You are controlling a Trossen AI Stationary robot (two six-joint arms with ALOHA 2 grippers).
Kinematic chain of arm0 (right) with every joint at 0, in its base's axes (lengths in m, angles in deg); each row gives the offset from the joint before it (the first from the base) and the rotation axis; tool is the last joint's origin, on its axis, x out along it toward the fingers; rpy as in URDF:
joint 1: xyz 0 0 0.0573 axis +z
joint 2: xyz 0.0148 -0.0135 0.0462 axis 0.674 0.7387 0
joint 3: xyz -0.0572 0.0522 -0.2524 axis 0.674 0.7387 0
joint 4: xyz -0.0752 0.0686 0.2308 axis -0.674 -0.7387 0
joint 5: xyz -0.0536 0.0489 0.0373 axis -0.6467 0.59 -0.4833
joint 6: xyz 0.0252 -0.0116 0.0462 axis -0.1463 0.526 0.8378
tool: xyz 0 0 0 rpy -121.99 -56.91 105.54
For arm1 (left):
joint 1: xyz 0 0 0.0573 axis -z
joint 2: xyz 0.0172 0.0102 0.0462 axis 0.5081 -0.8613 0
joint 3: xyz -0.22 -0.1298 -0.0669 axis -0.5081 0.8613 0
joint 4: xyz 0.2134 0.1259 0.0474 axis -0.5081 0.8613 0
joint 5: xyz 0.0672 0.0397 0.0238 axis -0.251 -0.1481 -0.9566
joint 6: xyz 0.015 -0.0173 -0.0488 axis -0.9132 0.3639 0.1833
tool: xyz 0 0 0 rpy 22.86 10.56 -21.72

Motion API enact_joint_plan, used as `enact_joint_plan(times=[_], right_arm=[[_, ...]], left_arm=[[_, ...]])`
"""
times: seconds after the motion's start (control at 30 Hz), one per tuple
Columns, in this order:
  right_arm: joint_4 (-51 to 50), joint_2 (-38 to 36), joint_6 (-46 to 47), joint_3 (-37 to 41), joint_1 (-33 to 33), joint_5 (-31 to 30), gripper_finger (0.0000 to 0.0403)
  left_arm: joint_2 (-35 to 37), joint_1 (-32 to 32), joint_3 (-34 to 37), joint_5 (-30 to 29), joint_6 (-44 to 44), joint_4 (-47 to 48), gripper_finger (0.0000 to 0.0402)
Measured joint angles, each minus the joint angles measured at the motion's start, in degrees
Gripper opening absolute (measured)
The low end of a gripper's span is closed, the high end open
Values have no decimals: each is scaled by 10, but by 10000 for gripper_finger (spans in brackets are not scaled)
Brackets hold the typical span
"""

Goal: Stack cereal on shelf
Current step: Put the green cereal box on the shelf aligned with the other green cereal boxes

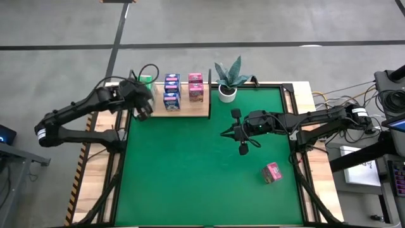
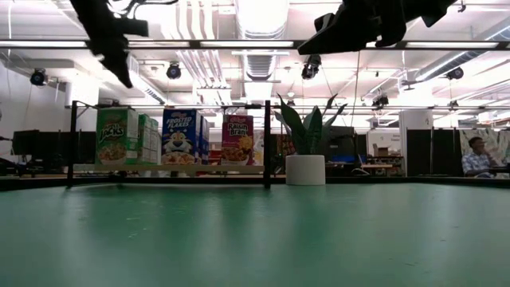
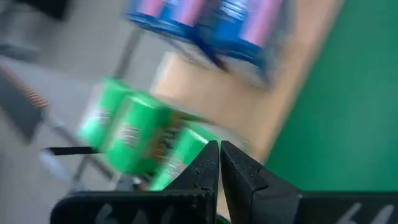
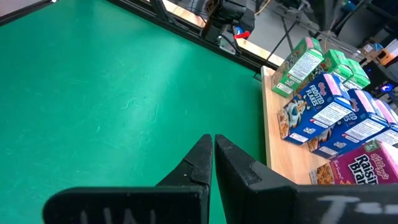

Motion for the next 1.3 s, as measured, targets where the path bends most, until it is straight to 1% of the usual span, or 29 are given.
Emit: enact_joint_plan(times=[0.1,0.17,0.37,0.5,0.63,0.83,0.97,1.3], right_arm=[[0,0,0,0,0,0,9],[0,0,0,0,0,0,9],[0,0,0,0,0,0,9],[0,0,0,0,0,0,9],[0,0,-3,0,0,0,9],[0,0,-3,0,0,-1,9],[0,0,-4,0,0,-1,9],[0,0,-4,0,0,-1,9]], left_arm=[[0,0,-7,74,-27,39,0],[-1,1,-1,89,-24,38,0],[-8,0,42,75,-11,15,0],[-11,0,59,18,-2,-10,0],[-14,0,62,-13,-1,-11,0],[-18,0,62,-9,6,-12,0],[-20,0,66,11,5,-15,0],[-20,0,77,3,8,-31,0]])
